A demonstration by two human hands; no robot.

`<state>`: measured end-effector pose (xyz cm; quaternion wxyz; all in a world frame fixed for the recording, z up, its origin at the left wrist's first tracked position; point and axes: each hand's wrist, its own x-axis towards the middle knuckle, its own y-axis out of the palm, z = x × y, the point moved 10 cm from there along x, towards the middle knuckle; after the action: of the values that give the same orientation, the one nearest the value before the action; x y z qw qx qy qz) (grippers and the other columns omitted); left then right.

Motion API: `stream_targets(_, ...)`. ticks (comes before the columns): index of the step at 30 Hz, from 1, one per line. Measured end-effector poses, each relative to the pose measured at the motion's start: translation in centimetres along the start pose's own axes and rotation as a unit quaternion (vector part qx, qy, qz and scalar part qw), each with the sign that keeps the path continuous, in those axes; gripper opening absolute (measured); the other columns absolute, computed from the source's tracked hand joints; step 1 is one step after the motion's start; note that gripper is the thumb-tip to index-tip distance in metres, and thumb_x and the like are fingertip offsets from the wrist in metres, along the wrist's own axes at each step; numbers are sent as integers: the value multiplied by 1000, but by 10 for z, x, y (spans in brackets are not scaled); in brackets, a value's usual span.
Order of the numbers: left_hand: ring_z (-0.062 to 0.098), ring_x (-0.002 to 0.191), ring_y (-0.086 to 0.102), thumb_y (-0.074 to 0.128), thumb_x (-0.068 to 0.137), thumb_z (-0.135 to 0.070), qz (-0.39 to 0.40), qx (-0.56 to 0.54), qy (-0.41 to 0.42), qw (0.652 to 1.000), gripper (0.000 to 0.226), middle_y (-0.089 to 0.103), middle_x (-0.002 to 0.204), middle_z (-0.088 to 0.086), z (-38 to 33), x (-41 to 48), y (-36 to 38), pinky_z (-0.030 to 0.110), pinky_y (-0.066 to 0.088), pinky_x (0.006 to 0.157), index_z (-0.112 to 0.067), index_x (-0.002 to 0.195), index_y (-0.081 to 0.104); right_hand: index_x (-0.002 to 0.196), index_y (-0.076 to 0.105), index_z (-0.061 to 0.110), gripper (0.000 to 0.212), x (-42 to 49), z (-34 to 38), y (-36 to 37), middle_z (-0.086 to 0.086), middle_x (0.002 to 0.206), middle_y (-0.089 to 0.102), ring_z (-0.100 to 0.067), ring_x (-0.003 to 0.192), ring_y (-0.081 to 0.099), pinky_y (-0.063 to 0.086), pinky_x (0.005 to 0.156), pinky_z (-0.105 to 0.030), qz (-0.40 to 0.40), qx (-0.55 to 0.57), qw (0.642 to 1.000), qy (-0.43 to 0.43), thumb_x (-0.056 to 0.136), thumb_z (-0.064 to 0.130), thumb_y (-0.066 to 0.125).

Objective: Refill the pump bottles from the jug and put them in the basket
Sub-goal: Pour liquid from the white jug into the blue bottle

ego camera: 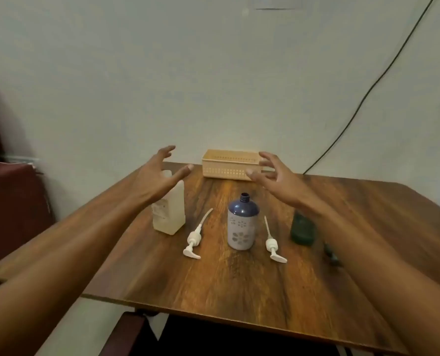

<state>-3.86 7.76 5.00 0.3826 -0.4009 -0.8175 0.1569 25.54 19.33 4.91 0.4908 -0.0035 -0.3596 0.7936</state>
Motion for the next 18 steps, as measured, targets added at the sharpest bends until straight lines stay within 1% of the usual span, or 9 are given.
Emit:
stream_targets(2,28,138,50,58,71,-92,-1,6,-22,1000,96,47,158,-5,11,-9,1,51,47,104,-48,152,32,164,26,44,107,-9,-5,14,4,166,43,-8,127,56,50,100,-32,30,-11,999,13,75,92,63)
stream_targets(4,27,135,52,63,72,-88,4,9,-26,1000,93,49,155,-4,25,-24,7,44,49,97,-49,151,33,165,24,43,108,-22,-20,30,5,165,46,-8,127,57,50,98,-31,59,1,998,33,77,88,67)
stream_targets(6,27,132,53,71,74,-80,-12,4,-22,1000,92,50,154,-1,34,-33,9,45,51,97,-47,152,34,166,24,41,108,-31,-26,43,4,163,47,-13,133,57,49,93,-27,74,17,996,46,79,81,73)
stream_targets(8,28,129,56,78,74,-71,-28,-10,-32,999,92,51,152,1,43,-39,10,49,53,99,-45,151,34,165,24,41,108,-36,-32,50,2,164,47,-21,143,53,50,102,-32,82,21,995,49,78,75,78)
stream_targets(9,28,126,57,80,73,-69,-34,-17,-40,998,93,53,150,3,49,-43,11,50,54,99,-43,150,34,165,25,41,109,-39,-35,53,1,165,46,-23,146,51,49,107,-36,86,16,995,50,76,73,80)
stream_targets(10,26,123,58,82,73,-66,-39,-21,-42,998,94,54,147,3,52,-47,13,49,55,98,-41,150,34,165,25,40,110,-43,-37,57,1,166,45,-22,146,49,47,109,-37,90,10,995,48,75,71,81)
stream_targets(12,24,120,57,85,74,-57,-47,-27,-41,998,94,53,145,3,60,-53,17,50,55,98,-38,150,33,163,28,39,106,-47,-42,63,3,165,45,-14,143,48,45,103,-28,93,7,995,41,77,63,85)
stream_targets(15,25,127,55,88,76,-46,-53,-45,-56,996,95,50,148,1,74,-57,22,50,54,101,-34,152,33,158,36,37,93,-50,-51,69,8,158,50,-10,136,50,44,88,-13,85,27,995,44,82,46,89)
stream_targets(18,23,131,55,87,76,-48,-55,-41,-71,995,90,56,145,-1,85,-60,24,45,55,98,-28,150,40,148,45,39,82,-53,-58,71,16,144,55,-7,132,51,45,90,-15,72,46,995,55,80,42,92)
